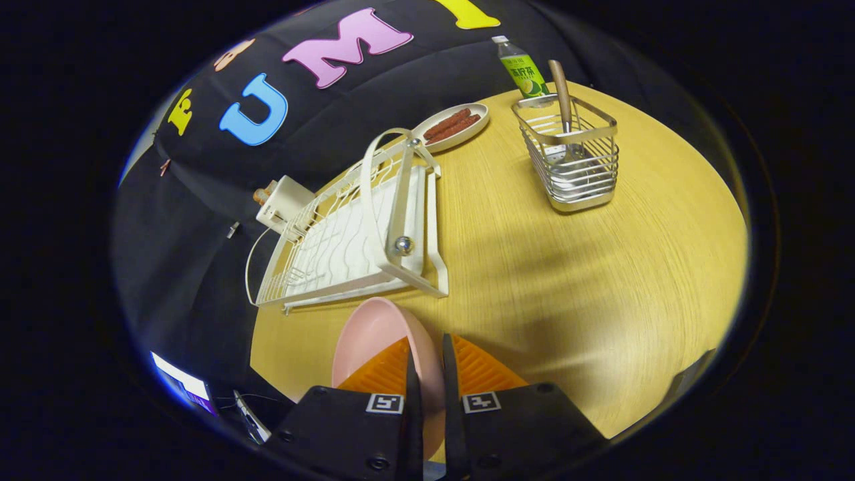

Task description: Take the plate from the dish rack, then take the spoon from the basket and place it into the plate.

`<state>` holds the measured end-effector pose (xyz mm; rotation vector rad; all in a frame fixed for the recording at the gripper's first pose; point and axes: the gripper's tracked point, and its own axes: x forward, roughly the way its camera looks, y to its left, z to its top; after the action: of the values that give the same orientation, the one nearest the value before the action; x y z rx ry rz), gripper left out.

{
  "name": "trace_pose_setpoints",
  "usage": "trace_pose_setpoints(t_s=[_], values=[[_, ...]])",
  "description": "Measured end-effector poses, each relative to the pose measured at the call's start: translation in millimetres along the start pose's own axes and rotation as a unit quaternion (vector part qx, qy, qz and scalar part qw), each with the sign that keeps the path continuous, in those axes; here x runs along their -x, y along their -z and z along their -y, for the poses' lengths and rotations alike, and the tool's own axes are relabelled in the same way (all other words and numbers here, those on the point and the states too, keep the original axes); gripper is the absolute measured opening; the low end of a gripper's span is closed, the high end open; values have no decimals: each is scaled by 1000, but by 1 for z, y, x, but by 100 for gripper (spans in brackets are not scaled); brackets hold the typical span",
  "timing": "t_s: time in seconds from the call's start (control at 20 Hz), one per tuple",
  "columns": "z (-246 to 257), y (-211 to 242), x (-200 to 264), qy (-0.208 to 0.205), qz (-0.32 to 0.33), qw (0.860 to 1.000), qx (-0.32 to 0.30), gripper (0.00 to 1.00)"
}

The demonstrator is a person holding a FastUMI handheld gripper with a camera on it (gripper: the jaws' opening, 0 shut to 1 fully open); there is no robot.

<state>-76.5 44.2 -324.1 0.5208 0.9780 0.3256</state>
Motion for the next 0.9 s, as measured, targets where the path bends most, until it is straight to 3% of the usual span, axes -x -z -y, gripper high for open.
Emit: trace_pose_setpoints(t_s=[0.25, 0.3, 0.45, 0.5, 0.55, 0.65, 0.9], values=[[13, 1, -4, 10, 4, 1000, -18, 21], [10, 0, -3, 7, 9, 1000, -19, 26], [8, -11, 9, 20, 25, 999, -4, 59], [5, -15, 15, 26, 32, 999, 7, 66], [4, -22, 24, 34, 44, 998, 18, 80], [3, -42, 45, 58, 76, 994, 43, 97], [-5, -90, 101, 127, 160, 974, 97, 99]])
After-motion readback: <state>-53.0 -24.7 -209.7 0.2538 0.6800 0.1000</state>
